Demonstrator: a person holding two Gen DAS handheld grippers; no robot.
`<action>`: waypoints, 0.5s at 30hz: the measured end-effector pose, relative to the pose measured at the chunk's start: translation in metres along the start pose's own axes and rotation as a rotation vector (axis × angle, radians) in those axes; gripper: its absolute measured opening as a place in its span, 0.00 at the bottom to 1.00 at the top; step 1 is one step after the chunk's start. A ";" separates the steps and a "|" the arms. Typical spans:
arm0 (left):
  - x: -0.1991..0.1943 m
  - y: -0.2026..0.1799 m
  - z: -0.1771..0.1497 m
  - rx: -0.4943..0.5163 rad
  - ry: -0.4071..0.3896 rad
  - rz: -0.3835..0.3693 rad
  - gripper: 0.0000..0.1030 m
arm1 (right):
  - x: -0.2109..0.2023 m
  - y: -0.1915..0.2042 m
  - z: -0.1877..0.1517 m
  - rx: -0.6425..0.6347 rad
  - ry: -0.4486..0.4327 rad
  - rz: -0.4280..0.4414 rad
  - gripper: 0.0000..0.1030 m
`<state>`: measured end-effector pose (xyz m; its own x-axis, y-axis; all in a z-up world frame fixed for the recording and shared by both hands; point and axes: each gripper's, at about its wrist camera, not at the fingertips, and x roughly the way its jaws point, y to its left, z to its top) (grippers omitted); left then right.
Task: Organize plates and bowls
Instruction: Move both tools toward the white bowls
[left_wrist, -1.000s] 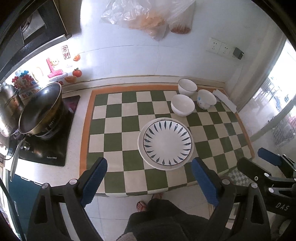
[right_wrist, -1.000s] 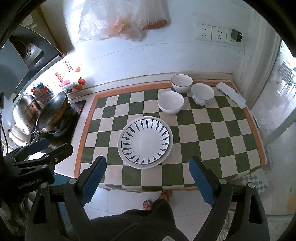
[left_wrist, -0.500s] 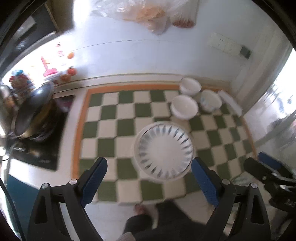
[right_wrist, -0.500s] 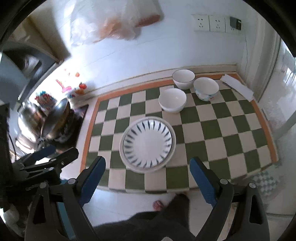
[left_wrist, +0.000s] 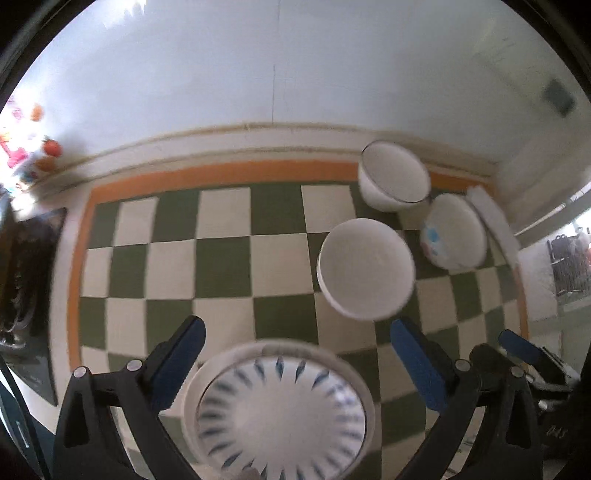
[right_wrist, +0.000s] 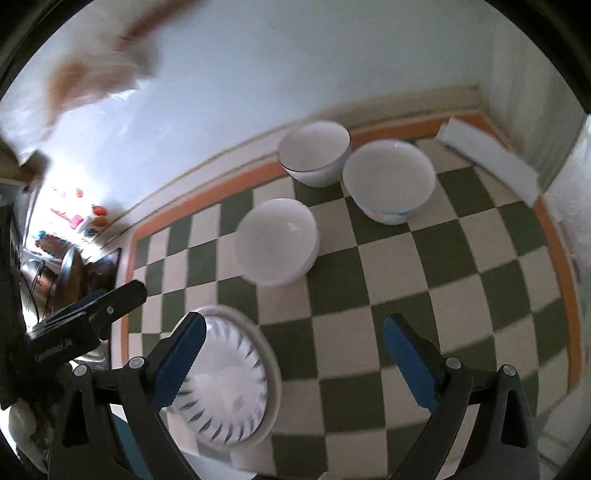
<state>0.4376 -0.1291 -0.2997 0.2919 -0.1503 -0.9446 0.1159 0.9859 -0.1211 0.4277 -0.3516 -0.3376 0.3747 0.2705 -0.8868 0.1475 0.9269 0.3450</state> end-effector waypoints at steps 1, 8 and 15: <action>0.011 0.000 0.008 -0.004 0.017 -0.002 1.00 | 0.015 -0.006 0.011 0.007 0.024 0.001 0.96; 0.088 0.001 0.045 -0.026 0.159 0.005 0.83 | 0.098 -0.031 0.054 0.047 0.141 0.046 0.93; 0.128 -0.004 0.045 -0.012 0.291 -0.049 0.20 | 0.153 -0.029 0.065 0.029 0.243 0.072 0.38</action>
<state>0.5174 -0.1559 -0.4064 0.0018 -0.1715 -0.9852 0.1112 0.9791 -0.1702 0.5398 -0.3542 -0.4631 0.1543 0.3937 -0.9062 0.1562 0.8959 0.4158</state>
